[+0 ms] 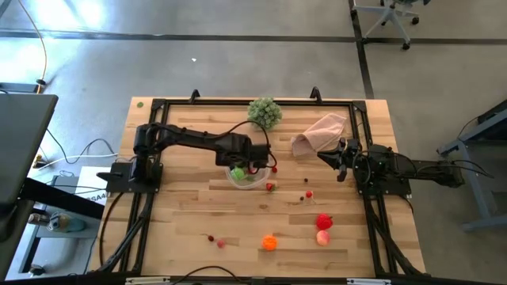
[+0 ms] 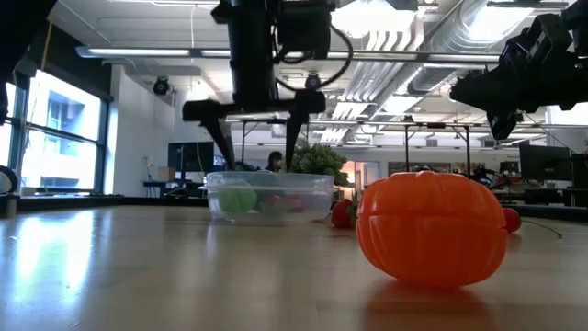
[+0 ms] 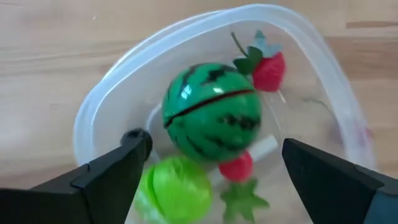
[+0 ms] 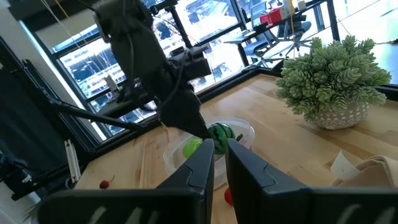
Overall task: Pick and placing Produce into tupperware
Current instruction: Put the red cherry into the transparent bin
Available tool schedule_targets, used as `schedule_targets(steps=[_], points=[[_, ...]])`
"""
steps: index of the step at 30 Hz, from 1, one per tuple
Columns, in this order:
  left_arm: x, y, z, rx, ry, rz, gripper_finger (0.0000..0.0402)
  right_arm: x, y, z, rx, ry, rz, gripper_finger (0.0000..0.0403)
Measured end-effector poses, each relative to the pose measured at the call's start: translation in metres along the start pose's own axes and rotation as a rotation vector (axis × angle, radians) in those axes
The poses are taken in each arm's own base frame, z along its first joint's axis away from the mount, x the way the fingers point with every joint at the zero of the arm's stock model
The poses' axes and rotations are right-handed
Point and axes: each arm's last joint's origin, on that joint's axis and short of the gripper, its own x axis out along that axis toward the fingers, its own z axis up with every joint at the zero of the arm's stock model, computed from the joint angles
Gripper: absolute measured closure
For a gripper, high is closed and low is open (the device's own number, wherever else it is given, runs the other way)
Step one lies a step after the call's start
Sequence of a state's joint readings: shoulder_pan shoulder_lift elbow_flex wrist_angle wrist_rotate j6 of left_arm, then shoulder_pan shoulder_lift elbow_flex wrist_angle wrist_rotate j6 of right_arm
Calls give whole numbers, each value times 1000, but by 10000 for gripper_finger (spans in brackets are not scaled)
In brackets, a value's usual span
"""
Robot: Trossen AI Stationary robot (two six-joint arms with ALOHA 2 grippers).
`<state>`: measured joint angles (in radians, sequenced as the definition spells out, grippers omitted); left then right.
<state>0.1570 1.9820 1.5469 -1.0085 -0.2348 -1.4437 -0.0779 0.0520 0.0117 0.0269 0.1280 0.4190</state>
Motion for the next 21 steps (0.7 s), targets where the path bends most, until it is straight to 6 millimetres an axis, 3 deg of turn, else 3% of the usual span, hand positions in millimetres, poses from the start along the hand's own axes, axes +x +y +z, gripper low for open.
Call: schedule_targets(steps=[8, 16, 21], points=[[-48, -3, -7, 55, 104, 60, 36, 0, 0, 0, 0, 0, 0, 373], [-80, 16, -45, 203, 157, 231, 37, 0, 0, 0, 0, 0, 0, 373], [-100, 30, -80, 283, 231, 200, 37, 0, 0, 0, 0, 0, 0, 373]])
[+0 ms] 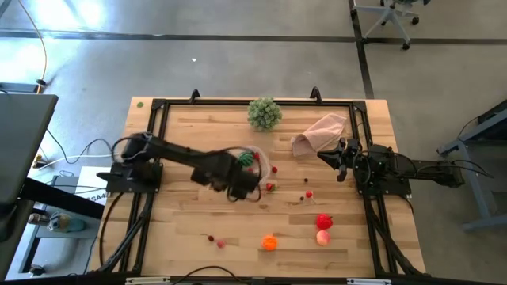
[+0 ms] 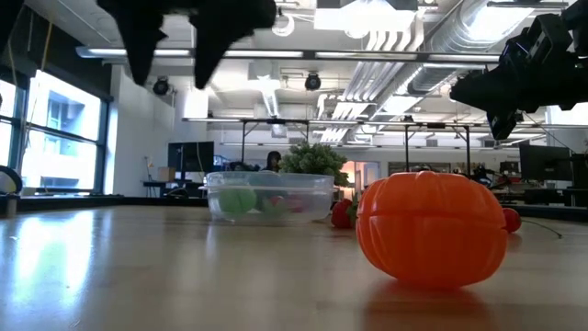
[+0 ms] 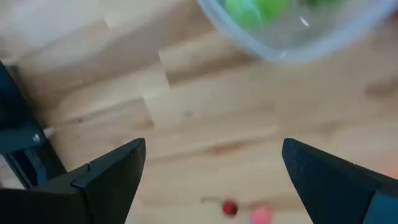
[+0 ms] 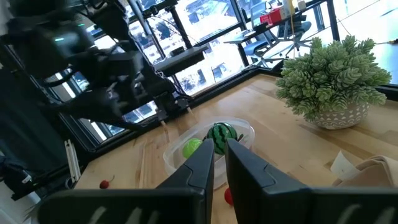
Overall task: Pick and placing Produce into tupperware
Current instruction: Put the red cherry into the transparent bin
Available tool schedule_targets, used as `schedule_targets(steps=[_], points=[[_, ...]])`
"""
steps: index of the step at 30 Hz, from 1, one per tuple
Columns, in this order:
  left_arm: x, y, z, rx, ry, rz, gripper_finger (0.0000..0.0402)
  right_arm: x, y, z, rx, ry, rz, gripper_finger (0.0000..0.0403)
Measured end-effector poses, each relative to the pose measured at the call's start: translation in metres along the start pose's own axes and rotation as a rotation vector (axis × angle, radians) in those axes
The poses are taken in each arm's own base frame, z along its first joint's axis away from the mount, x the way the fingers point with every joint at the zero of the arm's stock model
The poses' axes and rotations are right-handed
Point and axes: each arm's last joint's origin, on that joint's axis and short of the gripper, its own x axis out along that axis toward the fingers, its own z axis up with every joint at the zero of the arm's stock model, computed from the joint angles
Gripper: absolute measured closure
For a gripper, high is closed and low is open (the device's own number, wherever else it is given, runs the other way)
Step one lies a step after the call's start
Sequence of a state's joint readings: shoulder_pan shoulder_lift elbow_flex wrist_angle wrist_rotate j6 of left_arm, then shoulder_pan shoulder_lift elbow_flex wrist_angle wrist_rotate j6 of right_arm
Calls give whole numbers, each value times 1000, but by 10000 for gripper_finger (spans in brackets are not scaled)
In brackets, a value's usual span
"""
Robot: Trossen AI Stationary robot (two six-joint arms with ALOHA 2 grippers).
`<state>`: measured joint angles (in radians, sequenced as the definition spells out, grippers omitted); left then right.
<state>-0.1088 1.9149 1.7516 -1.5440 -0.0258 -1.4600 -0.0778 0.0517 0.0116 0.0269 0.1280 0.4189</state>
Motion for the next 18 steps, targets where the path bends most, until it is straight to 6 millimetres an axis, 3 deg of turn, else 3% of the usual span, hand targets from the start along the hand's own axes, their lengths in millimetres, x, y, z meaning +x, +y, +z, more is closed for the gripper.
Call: schedule_targets(steps=[8, 14, 18], points=[[-2, 14, -79, -125, -64, -16, 37, 0, 0, 0, 0, 0, 0, 373], [18, 15, -138, -268, -116, -121, 37, 0, 0, 0, 0, 0, 0, 373], [32, 19, -161, -535, -80, -168, 37, 0, 0, 0, 0, 0, 0, 373]])
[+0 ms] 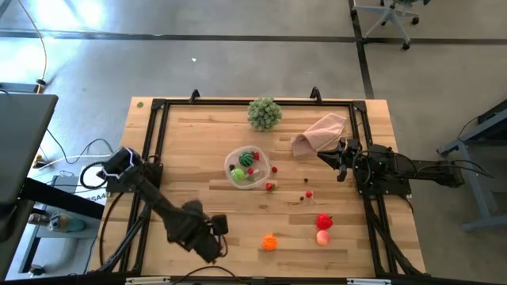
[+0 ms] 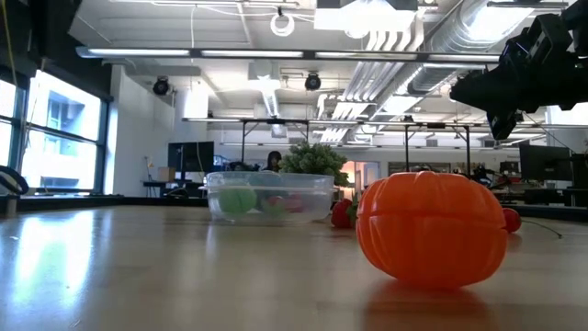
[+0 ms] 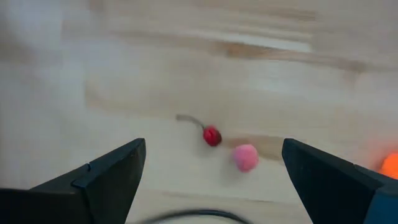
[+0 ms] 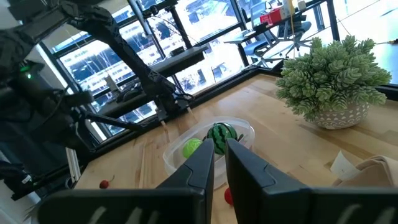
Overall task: Pick and placing Produce into tupperware
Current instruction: Put the red cherry into the transparent bin
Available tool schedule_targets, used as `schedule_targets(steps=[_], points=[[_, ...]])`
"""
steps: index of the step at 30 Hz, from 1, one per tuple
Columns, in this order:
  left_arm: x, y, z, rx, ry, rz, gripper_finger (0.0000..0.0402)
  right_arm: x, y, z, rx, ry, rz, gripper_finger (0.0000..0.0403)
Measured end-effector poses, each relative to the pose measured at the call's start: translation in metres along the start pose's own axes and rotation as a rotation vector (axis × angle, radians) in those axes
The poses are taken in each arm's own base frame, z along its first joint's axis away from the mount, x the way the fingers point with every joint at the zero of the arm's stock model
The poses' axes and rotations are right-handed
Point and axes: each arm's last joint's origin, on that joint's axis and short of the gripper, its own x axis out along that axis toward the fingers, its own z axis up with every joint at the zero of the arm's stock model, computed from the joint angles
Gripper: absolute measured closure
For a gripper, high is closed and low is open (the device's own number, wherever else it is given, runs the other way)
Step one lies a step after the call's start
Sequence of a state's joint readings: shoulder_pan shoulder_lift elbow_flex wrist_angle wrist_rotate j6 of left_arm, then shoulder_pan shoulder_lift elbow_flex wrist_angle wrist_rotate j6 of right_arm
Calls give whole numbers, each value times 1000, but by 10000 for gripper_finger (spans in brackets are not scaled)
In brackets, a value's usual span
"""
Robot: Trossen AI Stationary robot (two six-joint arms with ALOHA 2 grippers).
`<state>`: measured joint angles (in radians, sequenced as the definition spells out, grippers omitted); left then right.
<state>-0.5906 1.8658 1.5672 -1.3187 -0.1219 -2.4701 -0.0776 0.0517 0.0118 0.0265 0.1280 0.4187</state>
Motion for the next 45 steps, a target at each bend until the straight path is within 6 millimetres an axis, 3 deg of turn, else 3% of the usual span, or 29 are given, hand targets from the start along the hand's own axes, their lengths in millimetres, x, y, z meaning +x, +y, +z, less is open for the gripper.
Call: schedule_targets(steps=[3, 15, 24, 34, 39, 45], points=[[13, 4, -11, -154, 34, -12, 37, 0, 0, 0, 0, 0, 0, 373], [55, -8, -23, -288, 36, 61, 37, 0, 0, 0, 0, 0, 0, 373], [74, -8, -33, -360, 7, 74, 37, 0, 0, 0, 0, 0, 0, 373], [78, -9, -34, -383, 14, 80, 37, 0, 0, 0, 0, -1, 0, 373], [98, -4, -32, -386, 25, 78, 37, 0, 0, 0, 0, 0, 0, 373], [103, -3, -31, -396, 27, 77, 37, 0, 0, 0, 0, 0, 0, 373]])
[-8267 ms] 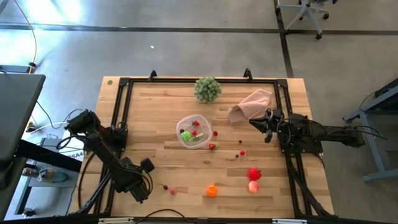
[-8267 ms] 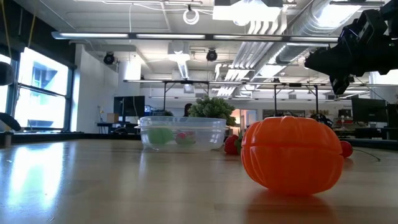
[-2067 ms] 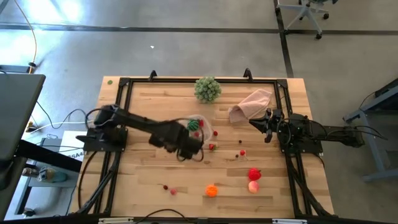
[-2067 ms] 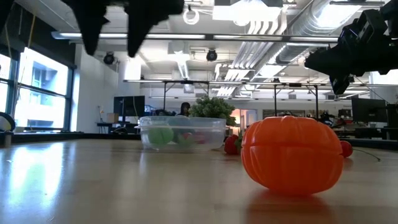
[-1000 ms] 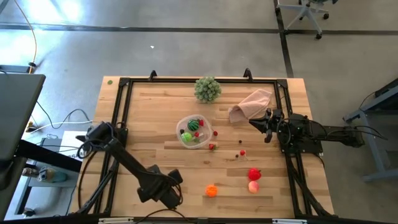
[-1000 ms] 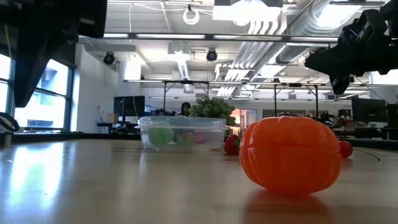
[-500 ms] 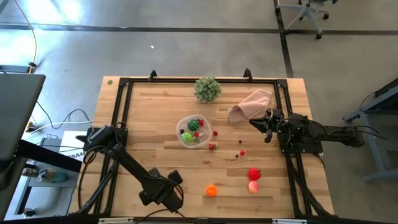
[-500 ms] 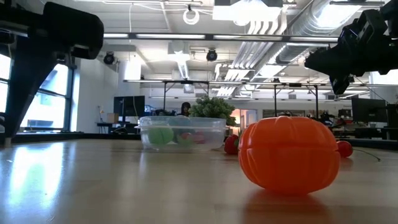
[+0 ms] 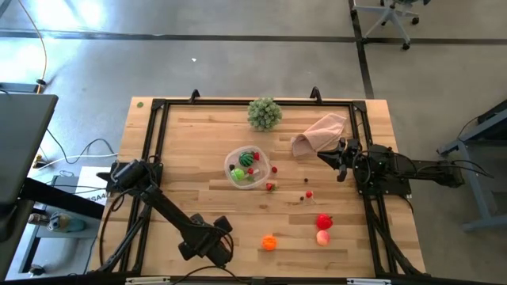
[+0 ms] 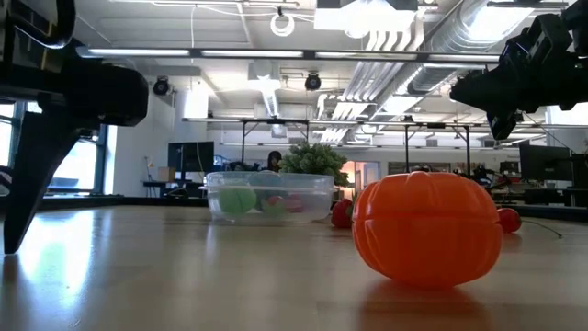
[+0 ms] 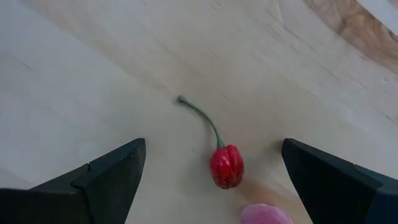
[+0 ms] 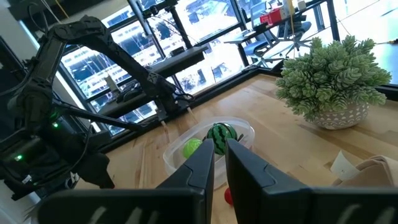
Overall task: Pick and placing Produce into tupperware
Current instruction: Put the red cherry into the transparent bin
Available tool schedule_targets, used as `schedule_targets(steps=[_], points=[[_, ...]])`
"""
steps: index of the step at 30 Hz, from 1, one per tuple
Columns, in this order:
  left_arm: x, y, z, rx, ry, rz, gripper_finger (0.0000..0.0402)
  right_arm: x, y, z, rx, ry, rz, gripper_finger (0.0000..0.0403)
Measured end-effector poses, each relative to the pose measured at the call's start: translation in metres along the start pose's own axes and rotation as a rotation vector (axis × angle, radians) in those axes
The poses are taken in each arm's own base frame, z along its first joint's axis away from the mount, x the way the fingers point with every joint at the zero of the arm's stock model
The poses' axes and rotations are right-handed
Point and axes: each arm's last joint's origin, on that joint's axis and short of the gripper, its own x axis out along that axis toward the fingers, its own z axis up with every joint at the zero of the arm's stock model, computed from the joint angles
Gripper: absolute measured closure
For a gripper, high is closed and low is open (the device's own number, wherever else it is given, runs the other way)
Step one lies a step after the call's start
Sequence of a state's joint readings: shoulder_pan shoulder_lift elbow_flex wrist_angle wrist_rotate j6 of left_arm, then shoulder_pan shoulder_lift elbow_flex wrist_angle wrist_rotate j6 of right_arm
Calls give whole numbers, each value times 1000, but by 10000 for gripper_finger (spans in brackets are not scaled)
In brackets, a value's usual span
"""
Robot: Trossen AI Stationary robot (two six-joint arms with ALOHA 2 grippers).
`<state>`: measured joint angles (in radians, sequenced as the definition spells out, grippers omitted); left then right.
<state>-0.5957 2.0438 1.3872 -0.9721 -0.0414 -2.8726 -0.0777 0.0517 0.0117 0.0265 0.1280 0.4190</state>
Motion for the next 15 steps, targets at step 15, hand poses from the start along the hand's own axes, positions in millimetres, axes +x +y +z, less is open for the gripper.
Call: schedule_targets(steps=[15], points=[[0, -1, -3, -10, 38, -6, 162, 0, 0, 0, 0, 0, 0, 373]])
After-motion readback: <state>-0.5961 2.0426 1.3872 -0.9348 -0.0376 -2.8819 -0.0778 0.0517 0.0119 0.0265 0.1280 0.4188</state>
